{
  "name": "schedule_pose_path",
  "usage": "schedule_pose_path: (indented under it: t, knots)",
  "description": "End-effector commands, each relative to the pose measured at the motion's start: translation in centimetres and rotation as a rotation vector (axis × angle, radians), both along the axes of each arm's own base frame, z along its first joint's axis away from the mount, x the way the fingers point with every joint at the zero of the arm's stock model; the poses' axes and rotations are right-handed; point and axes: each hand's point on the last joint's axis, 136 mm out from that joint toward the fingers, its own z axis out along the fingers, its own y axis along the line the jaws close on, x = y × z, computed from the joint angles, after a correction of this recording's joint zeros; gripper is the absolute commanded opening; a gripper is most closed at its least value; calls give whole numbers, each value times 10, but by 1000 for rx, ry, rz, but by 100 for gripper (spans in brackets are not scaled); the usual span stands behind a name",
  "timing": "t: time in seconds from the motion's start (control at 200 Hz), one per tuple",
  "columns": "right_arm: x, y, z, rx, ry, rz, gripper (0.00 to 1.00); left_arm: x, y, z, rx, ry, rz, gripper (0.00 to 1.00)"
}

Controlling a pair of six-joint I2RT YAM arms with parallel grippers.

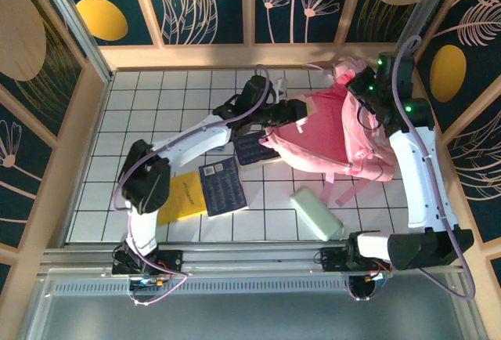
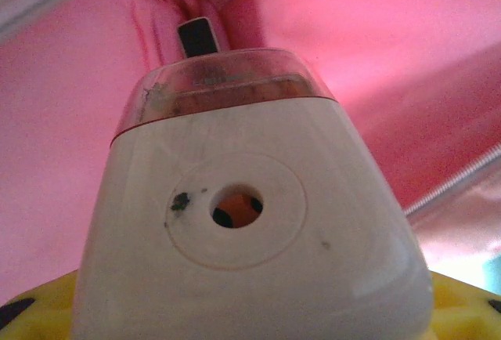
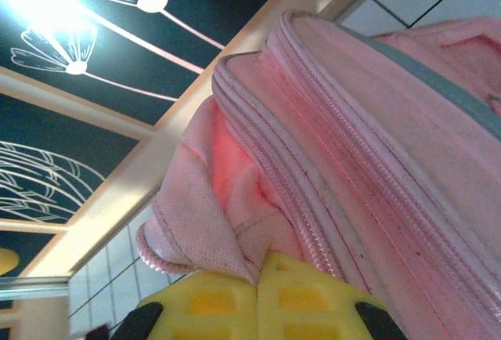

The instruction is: Pack the student bag

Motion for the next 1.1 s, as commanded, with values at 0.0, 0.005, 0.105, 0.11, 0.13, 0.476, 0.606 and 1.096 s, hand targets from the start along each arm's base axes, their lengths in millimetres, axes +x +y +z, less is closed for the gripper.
schedule_pose_path:
  t: [0.0, 0.005, 0.105, 0.11, 0.13, 0.476, 0.606, 1.096]
  knots:
    - [9, 11, 41, 110, -122, 37, 0, 5, -32, 57, -188, -119, -109, 25]
    - [9, 11, 40, 110, -120, 38, 0, 5, -33, 57, -189, -119, -111, 25]
    - [11, 11, 35, 123, -115, 58, 0, 13, -48, 47, -227, -99, -133, 25]
    - [11, 11, 36, 124, -117, 60, 0, 14, -49, 46, -228, -96, -134, 25]
    - [11, 12, 35, 129, -119, 68, 0, 15, -52, 44, -236, -93, -135, 25]
    - [24, 19, 33, 212, -126, 86, 0, 17, -119, -20, -260, 52, -172, 24]
    - [28, 19, 29, 246, -134, 72, 0, 6, -138, -29, -284, 68, -199, 26]
    - [38, 23, 19, 328, -143, 53, 0, -36, -178, -84, -226, 139, -257, 99]
